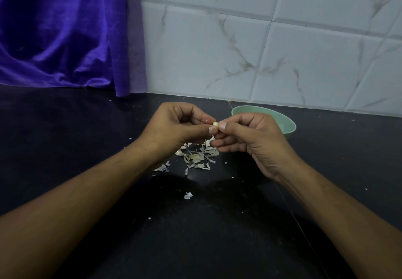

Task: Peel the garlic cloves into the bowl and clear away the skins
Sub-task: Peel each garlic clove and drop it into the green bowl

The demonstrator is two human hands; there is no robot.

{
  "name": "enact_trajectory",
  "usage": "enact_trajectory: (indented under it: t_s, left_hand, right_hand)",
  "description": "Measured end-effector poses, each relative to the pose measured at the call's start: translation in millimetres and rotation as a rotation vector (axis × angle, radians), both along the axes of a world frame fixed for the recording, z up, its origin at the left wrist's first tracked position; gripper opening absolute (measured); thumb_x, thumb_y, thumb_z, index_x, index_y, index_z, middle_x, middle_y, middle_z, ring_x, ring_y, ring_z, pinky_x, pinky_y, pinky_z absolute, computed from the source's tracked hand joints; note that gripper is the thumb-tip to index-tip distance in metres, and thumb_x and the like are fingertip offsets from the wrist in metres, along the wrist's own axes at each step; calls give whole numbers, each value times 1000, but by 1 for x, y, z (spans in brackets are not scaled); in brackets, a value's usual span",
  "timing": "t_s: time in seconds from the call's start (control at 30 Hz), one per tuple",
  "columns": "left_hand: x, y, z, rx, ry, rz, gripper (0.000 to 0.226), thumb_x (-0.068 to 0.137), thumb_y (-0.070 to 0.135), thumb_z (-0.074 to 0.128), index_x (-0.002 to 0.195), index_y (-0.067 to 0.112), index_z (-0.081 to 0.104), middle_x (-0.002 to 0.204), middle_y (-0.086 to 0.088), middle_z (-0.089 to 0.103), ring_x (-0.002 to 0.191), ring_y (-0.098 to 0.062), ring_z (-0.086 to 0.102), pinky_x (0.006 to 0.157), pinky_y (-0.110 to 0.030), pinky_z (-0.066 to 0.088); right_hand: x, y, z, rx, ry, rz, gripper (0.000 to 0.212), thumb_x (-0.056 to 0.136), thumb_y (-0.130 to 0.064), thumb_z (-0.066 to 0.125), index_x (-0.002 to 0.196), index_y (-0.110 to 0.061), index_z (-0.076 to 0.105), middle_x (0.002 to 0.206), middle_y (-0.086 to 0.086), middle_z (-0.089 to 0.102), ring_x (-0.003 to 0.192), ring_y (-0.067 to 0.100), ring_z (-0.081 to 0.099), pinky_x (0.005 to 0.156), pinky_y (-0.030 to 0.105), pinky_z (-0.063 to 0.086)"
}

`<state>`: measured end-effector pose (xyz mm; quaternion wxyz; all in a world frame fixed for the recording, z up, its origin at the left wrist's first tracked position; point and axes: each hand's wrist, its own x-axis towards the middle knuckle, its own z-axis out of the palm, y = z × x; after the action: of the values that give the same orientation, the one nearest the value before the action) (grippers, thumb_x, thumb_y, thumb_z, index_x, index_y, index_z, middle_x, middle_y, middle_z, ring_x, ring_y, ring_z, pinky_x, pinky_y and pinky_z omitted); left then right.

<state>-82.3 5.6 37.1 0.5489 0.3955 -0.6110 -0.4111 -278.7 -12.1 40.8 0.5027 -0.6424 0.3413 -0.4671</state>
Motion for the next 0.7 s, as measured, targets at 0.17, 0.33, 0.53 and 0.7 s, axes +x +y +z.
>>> enact_trajectory:
  t_s: [0.17, 0.33, 0.53, 0.7]
  left_hand:
    - [0, 1, 0, 5, -21, 4, 14, 75, 5, 85, 87, 6, 77, 76, -9, 76, 70, -17, 71, 70, -27, 61]
    - [-1, 2, 2, 32, 31, -2, 22, 67, 12, 85, 86, 6, 77, 84, -17, 77, 72, -19, 72, 68, -25, 62]
    - [-4, 4, 3, 110, 142, -55, 17, 65, 13, 85, 81, 12, 79, 86, -18, 78, 75, -19, 76, 70, -26, 64]
    - [-4, 5, 6, 153, 213, -63, 22, 66, 11, 83, 87, 7, 76, 80, -12, 77, 71, -15, 75, 67, -23, 62]
  right_hand:
    - [1, 0, 0, -1, 1, -5, 6, 93, -3, 69, 91, 2, 72, 79, 20, 75, 74, 30, 78, 66, 33, 65]
    - [2, 1, 0, -11, -15, -10, 8, 95, 0, 66, 91, 2, 72, 77, 17, 74, 73, 29, 77, 65, 32, 64]
    - [2, 2, 1, -36, -34, 7, 11, 97, 2, 62, 90, 0, 71, 76, 15, 74, 69, 26, 76, 64, 33, 64]
    - [1, 5, 3, -74, -57, 36, 8, 95, -6, 67, 96, 0, 72, 84, 19, 76, 74, 28, 76, 67, 33, 64]
